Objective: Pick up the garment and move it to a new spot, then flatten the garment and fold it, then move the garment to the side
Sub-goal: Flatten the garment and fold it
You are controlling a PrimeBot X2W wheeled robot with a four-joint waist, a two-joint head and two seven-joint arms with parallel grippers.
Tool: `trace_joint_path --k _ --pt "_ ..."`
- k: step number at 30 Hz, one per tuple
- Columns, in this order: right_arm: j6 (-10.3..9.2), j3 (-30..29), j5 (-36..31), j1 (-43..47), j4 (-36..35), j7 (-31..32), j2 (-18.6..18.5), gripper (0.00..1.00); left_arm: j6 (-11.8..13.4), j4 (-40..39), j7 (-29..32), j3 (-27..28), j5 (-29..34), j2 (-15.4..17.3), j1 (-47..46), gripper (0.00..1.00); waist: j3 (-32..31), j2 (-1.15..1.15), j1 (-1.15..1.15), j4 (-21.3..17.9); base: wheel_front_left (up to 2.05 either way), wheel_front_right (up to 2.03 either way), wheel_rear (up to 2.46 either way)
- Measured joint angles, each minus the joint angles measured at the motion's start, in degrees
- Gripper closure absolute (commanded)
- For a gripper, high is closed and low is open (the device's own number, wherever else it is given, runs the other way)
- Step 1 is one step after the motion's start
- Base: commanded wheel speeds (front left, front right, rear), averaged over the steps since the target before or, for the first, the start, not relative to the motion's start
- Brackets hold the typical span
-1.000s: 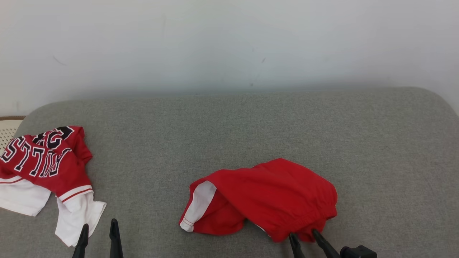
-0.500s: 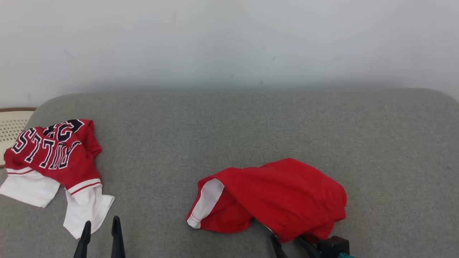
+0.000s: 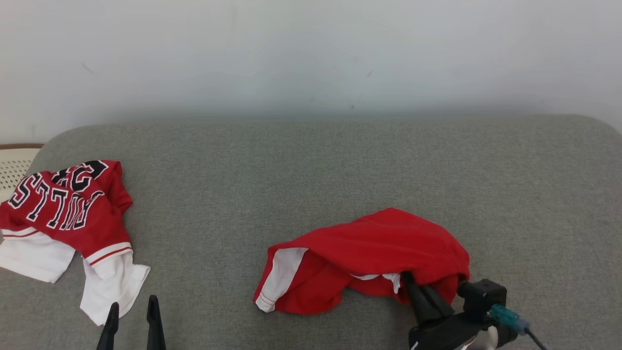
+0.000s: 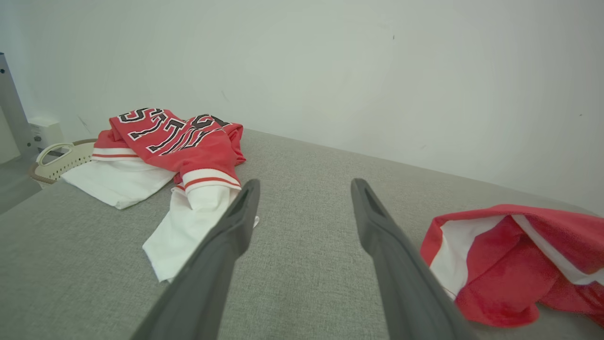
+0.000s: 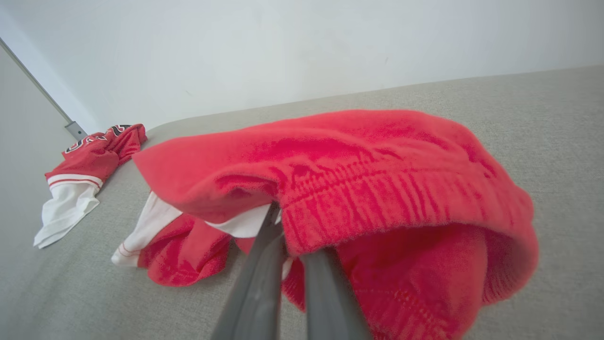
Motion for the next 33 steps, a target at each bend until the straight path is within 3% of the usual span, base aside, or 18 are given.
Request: trace_joint_path --k 8,15,23,33 --pt "0.02 -1.67 3.56 -2.49 -10.22 6.25 -7.35 1.0 0.41 0.47 0.0 -0.7 -0.76 -0.01 -0.02 0.0 -0.24 0.0 -0.01 -1.93 0.0 0.0 0.0" --pt "0.02 -0.69 7.87 -6.98 -12.25 13.86 -12.18 1.0 0.89 0.82 0.0 -1.85 -0.92 0.0 -0.02 0.0 -1.17 0.0 0.0 -2.21 0.0 0.0 0.0" --pt "0.02 4.31 11.37 -14.82 -4.97 17.69 -13.62 1.0 -0.11 2.07 0.0 -1.91 -1.09 -0.01 -0.47 0.0 -1.27 0.0 0.0 -0.92 0.0 0.0 0.0" --pt "0.02 10.23 14.88 -24.68 11.93 14.73 -12.92 1.0 -0.64 3.36 0.0 -3.48 -1.34 -0.01 -1.3 0.0 -0.6 0.0 -0.01 1.87 0.0 0.0 0.0"
